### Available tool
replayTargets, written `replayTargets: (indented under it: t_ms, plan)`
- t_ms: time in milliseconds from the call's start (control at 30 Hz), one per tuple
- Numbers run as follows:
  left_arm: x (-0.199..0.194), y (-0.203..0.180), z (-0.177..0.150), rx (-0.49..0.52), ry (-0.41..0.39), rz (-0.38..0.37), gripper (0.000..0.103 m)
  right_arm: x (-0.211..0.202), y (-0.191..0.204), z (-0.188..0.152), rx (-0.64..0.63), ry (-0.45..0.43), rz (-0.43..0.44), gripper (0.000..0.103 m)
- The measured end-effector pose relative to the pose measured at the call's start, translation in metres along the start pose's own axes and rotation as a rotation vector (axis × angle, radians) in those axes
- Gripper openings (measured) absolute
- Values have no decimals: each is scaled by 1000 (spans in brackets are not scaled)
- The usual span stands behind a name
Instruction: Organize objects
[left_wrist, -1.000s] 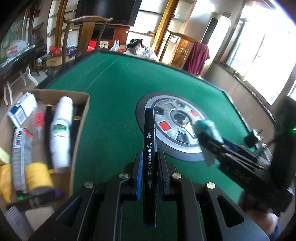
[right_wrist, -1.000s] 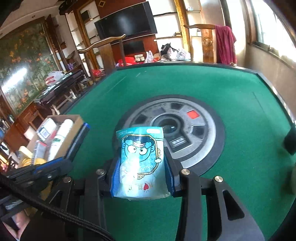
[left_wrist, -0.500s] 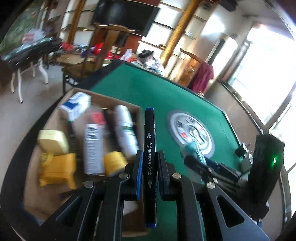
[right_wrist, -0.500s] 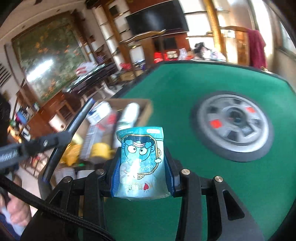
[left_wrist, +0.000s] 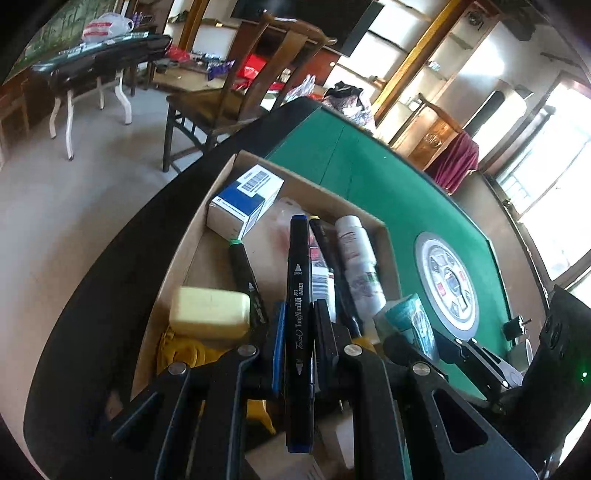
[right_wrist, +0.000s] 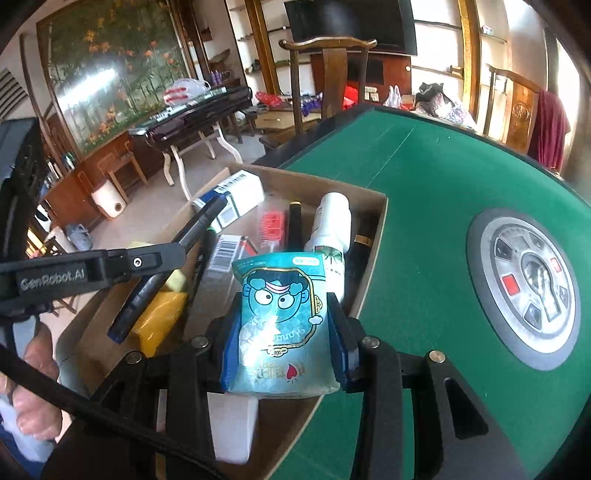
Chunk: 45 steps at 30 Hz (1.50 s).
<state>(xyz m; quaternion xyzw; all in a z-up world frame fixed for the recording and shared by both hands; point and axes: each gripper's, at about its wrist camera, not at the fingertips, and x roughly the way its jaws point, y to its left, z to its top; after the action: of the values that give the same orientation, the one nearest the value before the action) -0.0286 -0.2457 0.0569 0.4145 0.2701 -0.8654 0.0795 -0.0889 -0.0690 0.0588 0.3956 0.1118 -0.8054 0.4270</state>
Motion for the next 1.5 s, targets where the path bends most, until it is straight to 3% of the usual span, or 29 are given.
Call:
replayTargets:
  t_ms: [733,967,1067,1133,1200,1267,1333,1400,1433,1500]
  plan:
    - [31,22,5,-32,45,12,12,44,10,34,-31,31,-68,39]
    - [23,22,-3,-28,33,-11,14,43,2,40,35,37,-49,54]
    - [15,17,-6,-6,9,1,26,36,0,38,46,24,-55,57]
    - [7,12,-9,11,-19,13,42,26,-2,38,61,6,-34,62]
    - [-3,4,-12,36,-61,29,44,14,-2,36,63,-15,-35,63]
    - [-16,-4,-17,69,-115,53,48,-1,-3,32,62,-43,-46,67]
    - [-33,-14,-27,92,-193,77,63,-19,-3,24,60,-82,-62,69]
    - [-45,-21,-35,108,-260,95,70,-40,-4,11,67,-135,-79,73]
    - [-53,-28,-43,121,-305,122,72,-48,-7,6,73,-150,-85,79]
    - [-60,-38,-52,145,-346,169,77,-63,-13,-7,89,-186,-96,80]
